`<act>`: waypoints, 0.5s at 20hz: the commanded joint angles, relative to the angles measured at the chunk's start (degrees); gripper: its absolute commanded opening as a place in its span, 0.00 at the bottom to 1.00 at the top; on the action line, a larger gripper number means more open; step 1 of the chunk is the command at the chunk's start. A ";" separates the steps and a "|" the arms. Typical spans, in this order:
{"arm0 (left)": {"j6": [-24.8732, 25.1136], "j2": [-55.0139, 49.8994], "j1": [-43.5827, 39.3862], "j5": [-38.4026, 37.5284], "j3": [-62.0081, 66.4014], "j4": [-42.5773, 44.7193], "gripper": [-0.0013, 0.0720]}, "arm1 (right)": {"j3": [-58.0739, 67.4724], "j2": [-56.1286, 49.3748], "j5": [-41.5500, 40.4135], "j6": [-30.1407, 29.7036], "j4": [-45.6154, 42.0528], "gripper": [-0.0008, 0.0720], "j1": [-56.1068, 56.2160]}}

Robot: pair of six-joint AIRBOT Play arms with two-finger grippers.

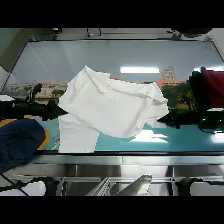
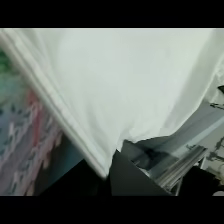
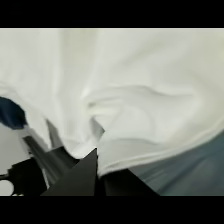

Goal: Fold the shirts.

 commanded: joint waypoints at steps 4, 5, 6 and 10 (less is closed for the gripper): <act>1.03 10.82 5.79 -17.29 15.39 -27.47 0.03 | 10.54 18.25 14.88 4.87 21.75 0.03 -4.81; 0.81 14.10 6.56 -18.53 18.91 -30.67 0.04 | 14.19 23.80 14.01 5.90 24.04 0.03 -6.27; 0.46 17.46 7.04 -18.75 22.32 -33.24 0.04 | 17.70 29.16 11.96 6.71 26.23 0.03 -7.67; -0.02 29.90 13.00 -14.01 35.01 -42.34 0.04 | 31.58 49.09 -6.16 7.28 27.89 0.03 -15.10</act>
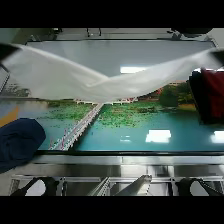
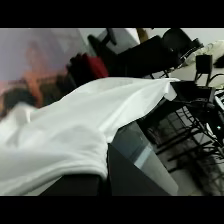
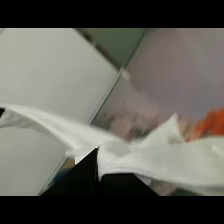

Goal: Fold the shirts.

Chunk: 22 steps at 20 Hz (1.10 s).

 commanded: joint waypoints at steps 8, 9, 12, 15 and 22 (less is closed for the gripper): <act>-4.33 8.55 22.18 -1.40 20.39 -9.44 0.04 | 14.36 22.95 -17.40 9.88 -13.64 0.03 -17.44; -4.74 6.40 18.73 -2.75 19.32 -5.68 0.04 | 12.48 21.14 -14.47 10.08 -12.76 0.03 -17.16; -4.57 0.24 5.14 -3.39 11.85 9.77 0.04 | 3.96 14.95 -9.66 7.65 -10.95 0.03 -10.97; -4.17 -9.14 -7.02 0.63 3.78 23.78 0.05 | -7.65 7.56 -12.28 3.87 -11.47 0.03 -0.28; 3.34 -43.28 -16.15 12.79 8.63 31.26 0.04 | -18.58 -25.29 -30.67 -10.29 -6.23 0.03 11.37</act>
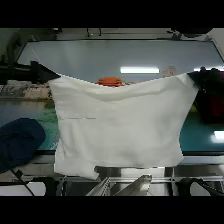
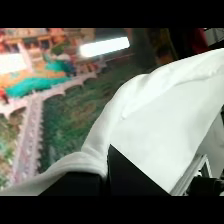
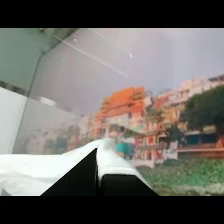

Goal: Fold the shirts.

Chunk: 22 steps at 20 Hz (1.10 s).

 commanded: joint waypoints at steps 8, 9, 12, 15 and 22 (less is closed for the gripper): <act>-0.24 -36.48 -0.87 6.75 29.53 3.52 0.04 | 20.37 -43.78 -0.02 -10.97 14.56 0.03 2.25; -0.48 -37.24 -0.90 6.34 31.50 3.52 0.04 | 23.37 -45.16 0.48 -10.14 14.53 0.03 2.19; -0.59 -36.59 -0.31 6.47 32.85 3.61 0.04 | 29.38 -46.45 0.79 -9.14 12.17 0.03 1.38; -0.59 -34.99 1.09 4.96 29.44 3.67 0.03 | 30.88 -46.45 2.36 -3.56 4.00 0.03 -0.15; -2.47 -35.10 1.60 -4.63 29.40 3.69 0.02 | 30.88 -46.45 5.64 -0.13 -7.15 0.03 -2.27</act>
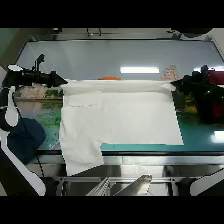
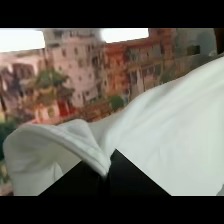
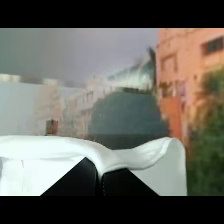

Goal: Fold the shirts.

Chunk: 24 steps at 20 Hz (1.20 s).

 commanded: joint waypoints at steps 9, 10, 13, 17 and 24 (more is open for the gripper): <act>-4.59 0.02 -1.92 -6.03 -0.07 9.49 0.02 | 0.26 -1.03 0.48 1.92 -8.00 0.03 -0.90; -4.59 0.02 -2.01 -6.01 -0.09 9.73 0.02 | 0.26 -1.03 0.50 1.92 -8.48 0.03 -0.90; -4.61 -0.04 -2.86 -5.84 -0.09 9.92 0.02 | 0.26 -1.03 0.48 1.92 -8.46 0.03 -0.92; -4.61 -0.13 -2.73 -7.21 -0.07 9.90 0.11 | 0.28 -1.03 0.68 1.90 -8.46 0.07 -0.96; -9.73 -0.02 0.42 -13.27 -0.07 9.90 0.35 | 0.28 -0.55 3.17 1.95 -8.61 0.39 -1.03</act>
